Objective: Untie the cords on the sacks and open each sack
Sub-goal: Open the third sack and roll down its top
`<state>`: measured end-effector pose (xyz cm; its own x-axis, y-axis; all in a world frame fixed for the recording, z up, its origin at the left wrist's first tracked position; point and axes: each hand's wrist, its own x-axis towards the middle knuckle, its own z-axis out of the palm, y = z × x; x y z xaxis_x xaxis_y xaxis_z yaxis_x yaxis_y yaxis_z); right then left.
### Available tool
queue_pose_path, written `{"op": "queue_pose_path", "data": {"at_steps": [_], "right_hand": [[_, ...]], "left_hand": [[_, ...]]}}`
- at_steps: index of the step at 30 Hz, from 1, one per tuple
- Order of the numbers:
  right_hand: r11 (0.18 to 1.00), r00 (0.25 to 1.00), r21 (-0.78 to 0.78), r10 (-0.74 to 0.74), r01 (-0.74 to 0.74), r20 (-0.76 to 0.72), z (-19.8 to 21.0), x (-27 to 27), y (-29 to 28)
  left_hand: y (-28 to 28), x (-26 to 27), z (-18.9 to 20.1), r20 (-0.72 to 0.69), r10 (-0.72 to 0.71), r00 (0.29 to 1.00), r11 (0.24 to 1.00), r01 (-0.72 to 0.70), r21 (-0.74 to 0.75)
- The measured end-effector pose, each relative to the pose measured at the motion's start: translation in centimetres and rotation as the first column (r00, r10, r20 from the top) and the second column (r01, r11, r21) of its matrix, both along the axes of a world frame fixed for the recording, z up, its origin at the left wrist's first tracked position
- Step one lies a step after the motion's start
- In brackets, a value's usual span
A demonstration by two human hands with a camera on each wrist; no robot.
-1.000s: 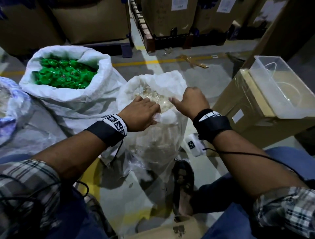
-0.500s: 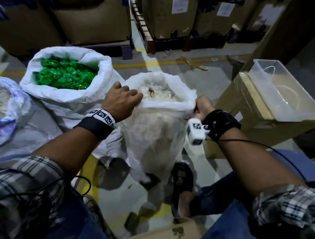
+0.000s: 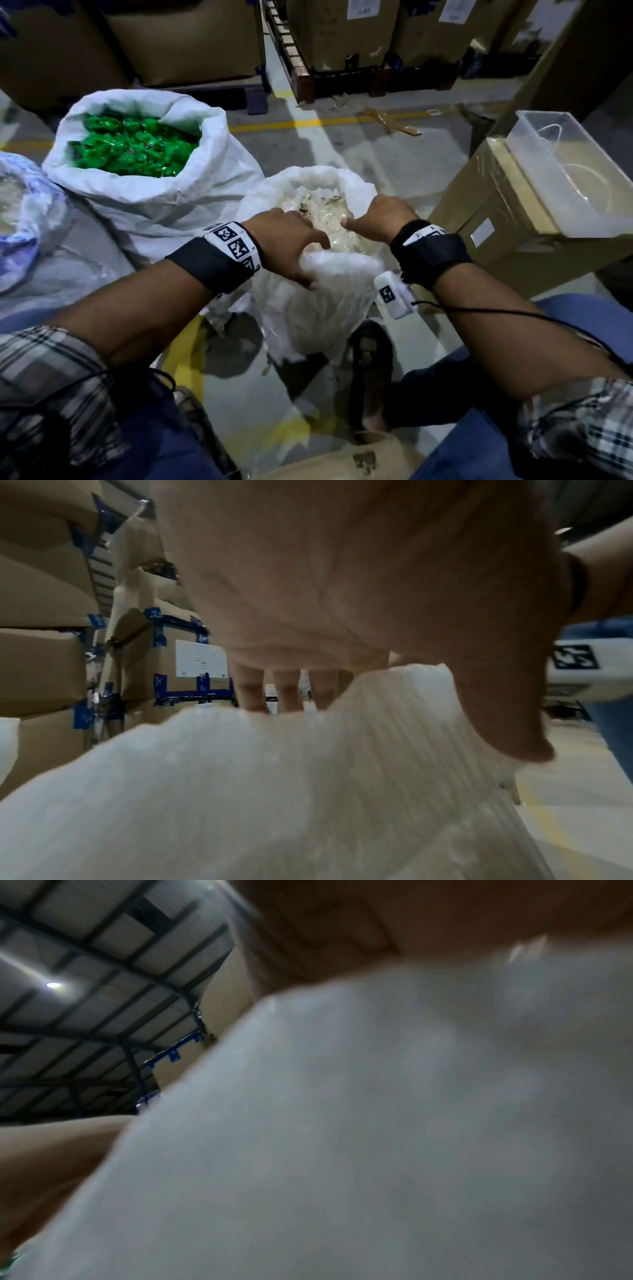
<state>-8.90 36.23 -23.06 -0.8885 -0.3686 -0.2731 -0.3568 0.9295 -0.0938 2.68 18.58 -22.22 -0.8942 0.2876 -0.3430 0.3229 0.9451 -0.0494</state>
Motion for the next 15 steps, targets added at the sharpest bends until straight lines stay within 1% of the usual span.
{"op": "queue_pose_path", "data": {"at_steps": [1,3,5,8,10,11,12,13,14,15], "right_hand": [[0.999,0.999,0.034,-0.030,0.029,0.015,0.1,-0.3,0.4],[0.996,0.994,0.027,-0.084,0.082,0.064,0.4,-1.1,1.1],[0.994,0.987,0.010,-0.114,0.113,0.110,1.2,-1.2,1.6],[0.989,0.973,-0.017,-0.144,0.149,0.178,2.0,-1.1,2.0],[0.976,0.938,-0.071,-0.178,0.208,0.298,2.2,-0.9,1.8],[0.952,0.897,-0.126,-0.213,0.280,0.387,2.3,-0.8,1.8],[0.904,0.847,-0.207,-0.242,0.374,0.473,2.5,-0.7,1.8],[0.818,0.784,-0.300,-0.263,0.490,0.562,2.7,-1.0,1.9],[0.679,0.691,-0.384,-0.253,0.625,0.677,2.7,-1.5,2.2],[0.506,0.577,-0.423,-0.194,0.752,0.794,2.9,-1.9,2.7]], "left_hand": [[0.2,0.2,0.0,-0.052,-0.021,0.998,1.000,0.022,0.019],[0.8,0.5,0.1,-0.143,-0.059,0.988,0.997,0.064,0.033],[1.7,0.7,0.2,-0.186,-0.090,0.978,0.995,0.096,0.027],[3.1,0.6,0.0,-0.251,-0.099,0.963,0.994,0.107,0.016],[3.4,0.5,-0.3,-0.269,-0.116,0.956,0.993,0.116,-0.017],[3.4,0.4,-0.3,-0.269,-0.114,0.956,0.993,0.107,-0.040],[3.1,0.3,-0.3,-0.275,-0.097,0.957,0.995,0.084,-0.059],[2.6,0.3,-0.3,-0.289,-0.068,0.955,0.996,0.049,-0.070],[1.9,0.2,-0.3,-0.317,-0.027,0.948,0.997,0.003,-0.074],[1.1,0.0,-0.4,-0.355,0.022,0.935,0.997,-0.048,-0.066]]}}
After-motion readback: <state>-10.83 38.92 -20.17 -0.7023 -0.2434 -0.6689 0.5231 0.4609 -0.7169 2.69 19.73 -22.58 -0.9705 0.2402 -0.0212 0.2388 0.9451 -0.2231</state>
